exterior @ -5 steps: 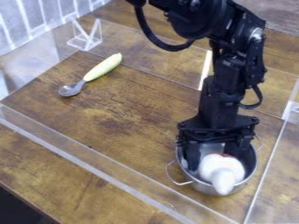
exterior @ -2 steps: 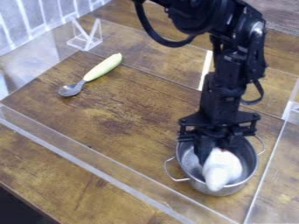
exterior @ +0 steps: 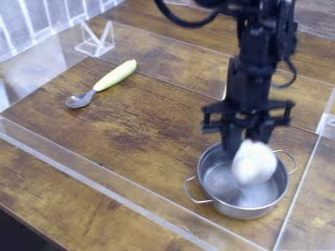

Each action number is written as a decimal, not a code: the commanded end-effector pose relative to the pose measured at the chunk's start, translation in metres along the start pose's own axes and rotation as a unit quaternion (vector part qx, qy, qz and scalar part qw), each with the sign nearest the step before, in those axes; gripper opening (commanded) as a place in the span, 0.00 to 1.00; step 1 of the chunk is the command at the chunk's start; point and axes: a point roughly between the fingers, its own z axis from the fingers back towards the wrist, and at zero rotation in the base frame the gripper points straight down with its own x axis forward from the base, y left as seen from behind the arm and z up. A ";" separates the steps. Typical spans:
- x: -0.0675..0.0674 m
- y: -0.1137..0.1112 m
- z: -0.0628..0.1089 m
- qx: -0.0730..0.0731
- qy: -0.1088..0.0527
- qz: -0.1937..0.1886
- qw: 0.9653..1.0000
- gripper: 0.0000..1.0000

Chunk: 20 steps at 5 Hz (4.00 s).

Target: Remove the mushroom from the silver pot and put it on the table

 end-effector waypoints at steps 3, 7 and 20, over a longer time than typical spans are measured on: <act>0.043 0.023 0.109 -0.124 0.033 0.038 0.991 0.00; 0.005 0.017 0.092 -0.197 0.066 0.152 0.966 0.00; 0.059 0.109 0.037 -0.255 -0.018 0.405 0.878 0.00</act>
